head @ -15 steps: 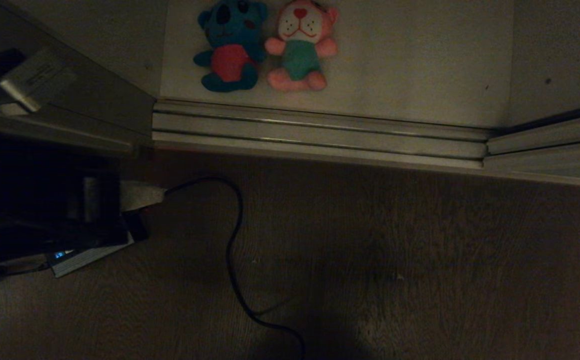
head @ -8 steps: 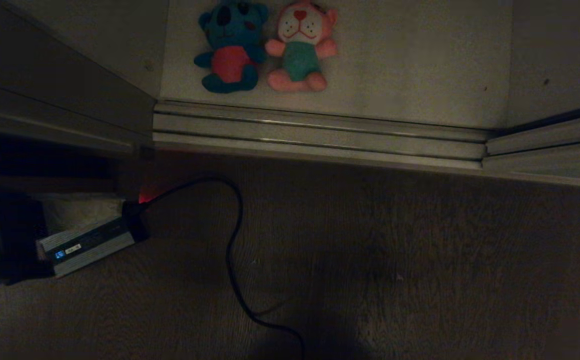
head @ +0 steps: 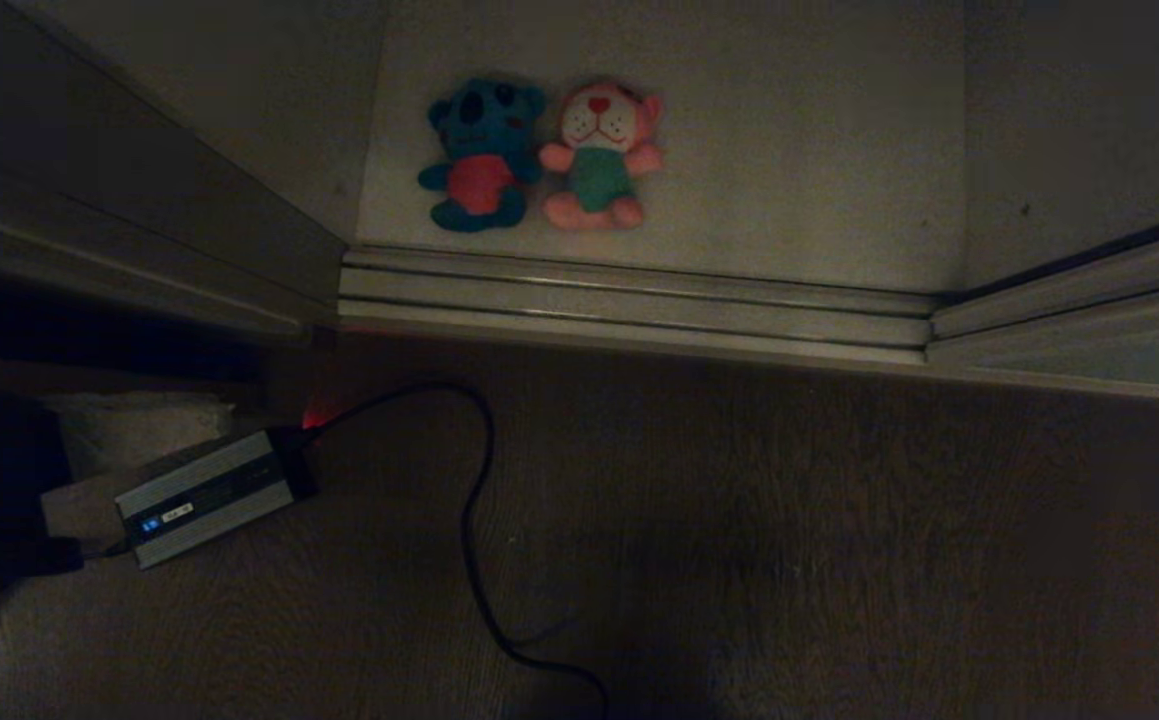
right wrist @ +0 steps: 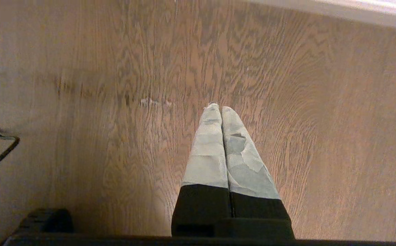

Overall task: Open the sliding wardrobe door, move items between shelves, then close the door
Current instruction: Place the pink doll on the lower shelf, then close the door

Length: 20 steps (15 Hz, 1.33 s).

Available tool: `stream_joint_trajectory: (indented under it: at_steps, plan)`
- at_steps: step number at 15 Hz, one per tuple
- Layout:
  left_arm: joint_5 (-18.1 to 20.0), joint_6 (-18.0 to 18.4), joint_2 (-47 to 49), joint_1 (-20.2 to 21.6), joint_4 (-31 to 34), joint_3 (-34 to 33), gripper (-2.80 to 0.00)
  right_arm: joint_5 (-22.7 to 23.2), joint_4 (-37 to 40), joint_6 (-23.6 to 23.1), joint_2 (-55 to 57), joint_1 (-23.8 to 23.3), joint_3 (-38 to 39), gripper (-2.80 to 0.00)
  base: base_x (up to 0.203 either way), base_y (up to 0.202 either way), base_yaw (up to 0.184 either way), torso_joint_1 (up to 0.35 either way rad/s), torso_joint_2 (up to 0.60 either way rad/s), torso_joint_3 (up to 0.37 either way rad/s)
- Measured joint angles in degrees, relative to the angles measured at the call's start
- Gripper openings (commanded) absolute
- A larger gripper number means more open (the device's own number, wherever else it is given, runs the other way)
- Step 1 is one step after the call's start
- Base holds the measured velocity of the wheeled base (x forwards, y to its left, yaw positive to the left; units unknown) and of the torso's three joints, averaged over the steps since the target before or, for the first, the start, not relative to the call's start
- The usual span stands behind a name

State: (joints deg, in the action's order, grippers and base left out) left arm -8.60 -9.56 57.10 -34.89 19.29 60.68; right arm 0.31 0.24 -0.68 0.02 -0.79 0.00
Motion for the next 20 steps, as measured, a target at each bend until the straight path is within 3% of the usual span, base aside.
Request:
stream_joint_trajectory:
  at_steps: [3,6,8,12,14,17,20]
  plan:
    - [1.6,0.1,-0.2,0.0,0.6,-0.9,-2.8,0.0,0.0,0.0,0.0,0.0,0.0,-2.8,0.0,0.0,0.0,0.004,0.01,0.202]
    - [3.5,2.2,-1.1,1.5,5.8,-1.5,-2.8,0.0,0.0,0.0,0.0,0.0,0.0,-2.8,0.0,0.0,0.0,0.0,0.0,0.202]
    - [6.5,4.3,-2.0,6.5,7.2,-1.5,-2.8,0.0,0.0,0.0,0.0,0.0,0.0,-2.8,0.0,0.0,0.0,0.001,0.0,0.204]
    - [16.0,9.4,-6.8,21.1,8.1,-1.9,-2.8,0.0,0.0,0.0,0.0,0.0,0.0,-2.8,0.0,0.0,0.0,0.003,0.0,0.202]
    - [18.5,10.7,-11.5,26.5,8.4,-3.5,-2.8,0.0,0.0,0.0,0.0,0.0,0.0,-2.8,0.0,0.0,0.0,0.0,0.0,0.205]
    - [18.4,11.0,-19.1,30.2,8.1,-8.8,-2.8,0.0,0.0,0.0,0.0,0.0,0.0,-2.8,0.0,0.0,0.0,0.001,0.0,0.203]
    - [15.3,11.3,-27.2,31.9,4.0,-19.0,-2.8,0.0,0.0,0.0,0.0,0.0,0.0,-2.8,0.0,0.0,0.0,0.003,0.0,0.203]
